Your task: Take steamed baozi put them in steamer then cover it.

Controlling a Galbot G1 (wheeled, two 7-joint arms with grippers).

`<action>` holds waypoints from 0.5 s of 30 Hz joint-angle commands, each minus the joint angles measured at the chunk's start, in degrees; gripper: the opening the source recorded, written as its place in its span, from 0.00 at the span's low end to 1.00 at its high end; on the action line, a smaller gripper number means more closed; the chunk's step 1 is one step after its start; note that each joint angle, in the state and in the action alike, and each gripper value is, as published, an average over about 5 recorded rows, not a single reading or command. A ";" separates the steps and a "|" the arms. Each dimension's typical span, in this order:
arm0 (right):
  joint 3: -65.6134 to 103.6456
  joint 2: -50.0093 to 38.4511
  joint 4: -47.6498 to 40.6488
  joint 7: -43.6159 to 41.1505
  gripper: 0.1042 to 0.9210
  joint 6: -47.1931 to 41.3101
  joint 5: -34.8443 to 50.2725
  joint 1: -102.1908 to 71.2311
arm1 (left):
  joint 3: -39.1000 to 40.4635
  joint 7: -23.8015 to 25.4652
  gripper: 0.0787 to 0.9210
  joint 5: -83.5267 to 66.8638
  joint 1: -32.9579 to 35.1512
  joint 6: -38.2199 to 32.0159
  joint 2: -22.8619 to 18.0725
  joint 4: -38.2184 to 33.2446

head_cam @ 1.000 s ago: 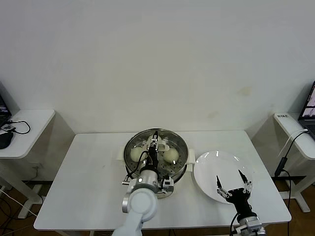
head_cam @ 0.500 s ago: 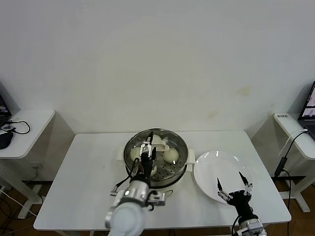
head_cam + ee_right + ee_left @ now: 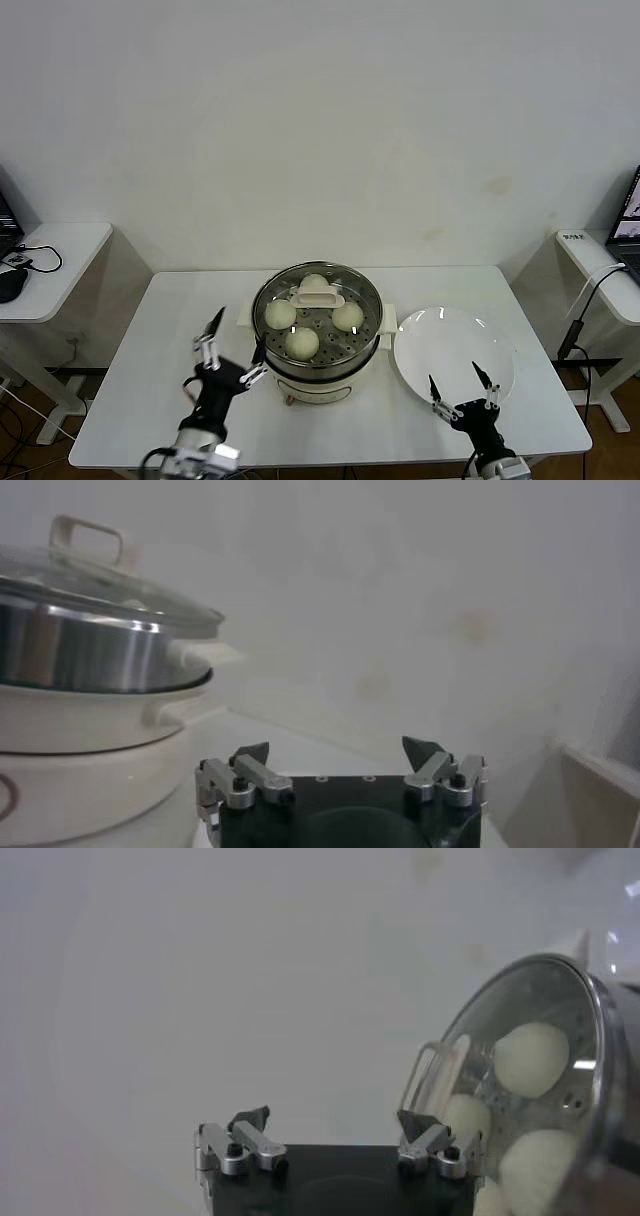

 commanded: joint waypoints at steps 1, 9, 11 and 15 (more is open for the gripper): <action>-2.03 -4.25 4.83 0.61 0.88 -2.53 5.46 -9.74 | -10.09 -9.71 0.88 -46.89 16.17 -11.34 0.50 -0.09; -1.28 -6.51 6.32 0.81 0.88 -4.54 7.73 -12.32 | -12.03 -9.87 0.88 -46.47 18.99 -18.76 -1.30 4.76; -1.51 -6.14 6.37 0.95 0.88 -4.96 7.33 -11.97 | -12.50 -9.34 0.88 -46.34 19.92 -20.40 -1.55 5.60; -1.45 -5.47 6.19 0.84 0.88 -5.50 6.09 -11.41 | -13.16 -8.44 0.88 -45.80 21.39 -22.33 -1.70 6.51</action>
